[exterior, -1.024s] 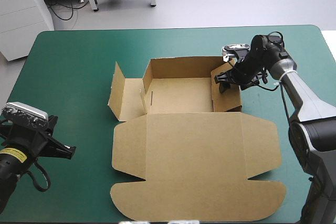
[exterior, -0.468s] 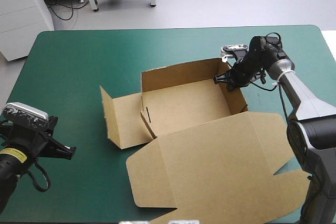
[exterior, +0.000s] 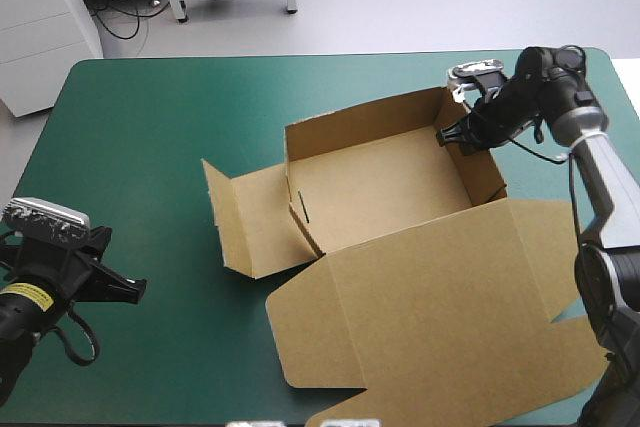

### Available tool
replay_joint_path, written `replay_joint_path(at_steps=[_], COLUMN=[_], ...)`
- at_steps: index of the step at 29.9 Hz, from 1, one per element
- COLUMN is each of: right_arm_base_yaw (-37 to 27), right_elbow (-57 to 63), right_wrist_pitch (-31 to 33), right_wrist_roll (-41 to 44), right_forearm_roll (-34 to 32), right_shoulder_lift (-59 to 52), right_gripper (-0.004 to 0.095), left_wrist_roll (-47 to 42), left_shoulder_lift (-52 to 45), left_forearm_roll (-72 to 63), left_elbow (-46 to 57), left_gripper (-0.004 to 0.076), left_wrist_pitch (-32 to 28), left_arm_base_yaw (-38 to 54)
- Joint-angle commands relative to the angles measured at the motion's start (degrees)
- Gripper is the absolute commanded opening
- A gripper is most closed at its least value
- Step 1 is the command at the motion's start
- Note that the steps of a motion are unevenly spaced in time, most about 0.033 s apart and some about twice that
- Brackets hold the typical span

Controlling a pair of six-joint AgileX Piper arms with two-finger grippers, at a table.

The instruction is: Fold the box

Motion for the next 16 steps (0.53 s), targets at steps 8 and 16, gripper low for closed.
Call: replay_joint_path(at_steps=[8, 16], right_arm_base_yaw=[-9.1, -9.1], right_elbow=[-2.01, -1.91], right_wrist_pitch=[1.21, 1.21], right_wrist_roll=[-6.14, -7.0], right_forearm_roll=[10.88, 8.84], right_shoulder_lift=[-11.83, -13.86], right_gripper=[-0.0023, -0.0023], left_wrist_roll=[-5.95, 4.02], left_shoulder_lift=[10.08, 21.8], left_forearm_roll=[-3.45, -22.11], left_elbow=[-1.69, -1.69], left_gripper=[-0.0006, -0.0006], left_wrist_pitch=[-5.51, -12.07], left_arm_base_yaw=[-0.06, 0.87])
